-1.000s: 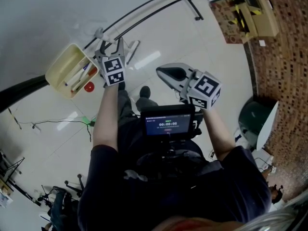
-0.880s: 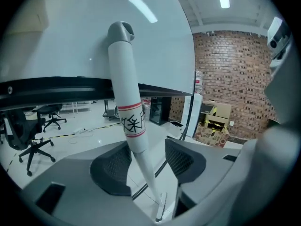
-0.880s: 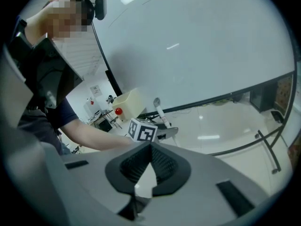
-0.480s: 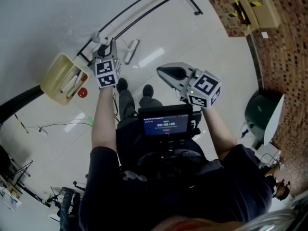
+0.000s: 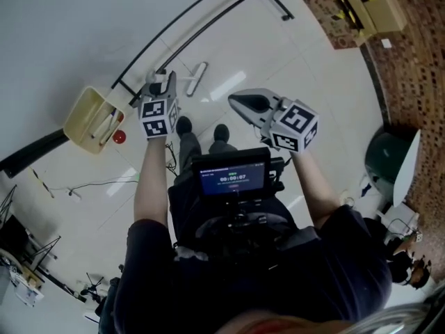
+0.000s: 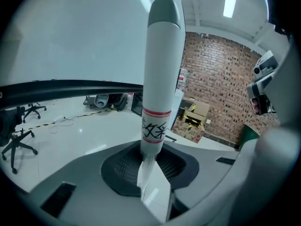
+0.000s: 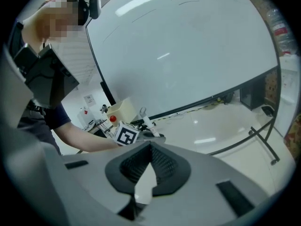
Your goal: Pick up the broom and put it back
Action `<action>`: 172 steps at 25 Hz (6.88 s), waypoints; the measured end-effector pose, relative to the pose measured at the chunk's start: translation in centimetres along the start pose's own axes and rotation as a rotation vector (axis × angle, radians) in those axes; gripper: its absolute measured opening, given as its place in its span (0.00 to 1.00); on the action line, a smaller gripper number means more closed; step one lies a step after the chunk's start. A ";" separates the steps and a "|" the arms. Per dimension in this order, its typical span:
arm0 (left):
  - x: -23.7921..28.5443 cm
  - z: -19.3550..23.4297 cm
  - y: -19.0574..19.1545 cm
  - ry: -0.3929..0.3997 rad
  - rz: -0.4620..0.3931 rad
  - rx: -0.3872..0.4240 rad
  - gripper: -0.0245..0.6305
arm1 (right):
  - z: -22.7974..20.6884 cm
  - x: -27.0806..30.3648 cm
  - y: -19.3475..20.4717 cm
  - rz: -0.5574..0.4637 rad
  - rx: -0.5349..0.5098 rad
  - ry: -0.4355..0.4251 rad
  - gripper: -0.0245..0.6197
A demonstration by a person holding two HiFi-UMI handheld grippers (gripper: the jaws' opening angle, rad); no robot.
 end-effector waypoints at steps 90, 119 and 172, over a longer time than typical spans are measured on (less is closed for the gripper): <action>-32.5 -26.3 -14.0 0.868 -0.418 0.120 0.17 | 15.9 -9.9 7.8 0.134 -0.381 0.516 0.18; -34.0 -33.2 -11.7 1.099 -0.321 0.134 0.17 | 19.4 -18.5 13.1 0.052 -0.263 0.727 0.18; -22.9 -13.5 -9.4 0.762 -0.344 -0.081 0.19 | 5.1 1.3 6.4 0.455 -0.323 0.415 0.19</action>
Point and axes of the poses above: the fingertips, and each gripper's own axes: x forward along the fingers, z to its left, y out of its underside, the point moved 7 cm from there along -x, backward along the fingers, and after that the axes turned 15 degrees about -y, right-handed, at the moved point
